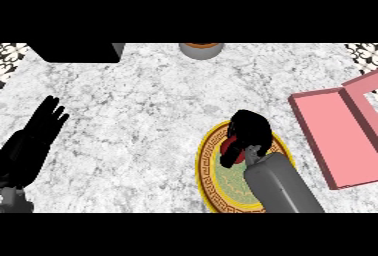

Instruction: Pick the tomato from the plate and place it in the cardboard box

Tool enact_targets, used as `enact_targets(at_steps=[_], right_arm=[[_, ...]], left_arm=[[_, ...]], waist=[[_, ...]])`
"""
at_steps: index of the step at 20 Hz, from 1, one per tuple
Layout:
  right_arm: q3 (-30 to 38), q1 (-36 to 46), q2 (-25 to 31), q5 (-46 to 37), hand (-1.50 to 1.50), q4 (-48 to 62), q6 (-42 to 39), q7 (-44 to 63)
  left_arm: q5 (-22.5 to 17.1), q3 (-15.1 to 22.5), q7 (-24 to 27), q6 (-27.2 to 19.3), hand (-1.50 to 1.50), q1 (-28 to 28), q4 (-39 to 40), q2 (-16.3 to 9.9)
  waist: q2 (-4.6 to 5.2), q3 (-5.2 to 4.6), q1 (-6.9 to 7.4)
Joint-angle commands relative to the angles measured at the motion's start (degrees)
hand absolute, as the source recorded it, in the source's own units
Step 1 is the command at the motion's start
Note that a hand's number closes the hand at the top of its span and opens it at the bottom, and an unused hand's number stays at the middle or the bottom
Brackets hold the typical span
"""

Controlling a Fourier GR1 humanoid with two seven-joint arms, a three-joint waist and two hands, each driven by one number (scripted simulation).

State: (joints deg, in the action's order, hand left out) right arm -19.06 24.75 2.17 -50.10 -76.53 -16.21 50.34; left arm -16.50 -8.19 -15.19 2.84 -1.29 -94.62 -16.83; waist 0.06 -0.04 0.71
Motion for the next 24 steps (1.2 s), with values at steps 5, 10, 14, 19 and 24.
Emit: enact_targets(at_steps=[5, 10, 14, 19, 24], right_arm=[[7.68, 12.53, 1.58, -4.19, 1.5, 17.63, 6.48, -3.01], [6.42, 17.53, 0.38, -7.73, 1.5, 12.64, 5.26, 2.17], [3.74, 18.97, -0.45, -10.34, 1.5, 5.7, 4.16, 4.44], [2.66, 24.11, -0.35, -15.22, 1.5, -4.2, 0.67, 11.94], [5.52, 29.49, 1.89, -20.99, 1.5, -9.66, -3.0, 17.74]], left_arm=[[-0.06, -1.14, -0.8, 1.32, 0.0, 0.43, -0.29, -0.18], [1.21, -0.42, 1.3, 0.93, 0.0, 0.03, 1.3, 1.79], [1.21, -1.4, -0.47, 1.01, 0.0, -0.18, 0.13, 0.53], [1.92, -0.73, -3.14, -1.69, 0.0, -2.56, -0.35, 1.85], [3.19, 0.26, -1.49, -1.54, 0.0, -1.34, -0.14, 2.83]], waist=[[0.05, 0.05, -0.1], [-0.1, 0.02, -0.51], [-0.24, 0.02, -0.7], [-0.49, 0.02, -1.28], [-0.53, 0.0, -1.43]])
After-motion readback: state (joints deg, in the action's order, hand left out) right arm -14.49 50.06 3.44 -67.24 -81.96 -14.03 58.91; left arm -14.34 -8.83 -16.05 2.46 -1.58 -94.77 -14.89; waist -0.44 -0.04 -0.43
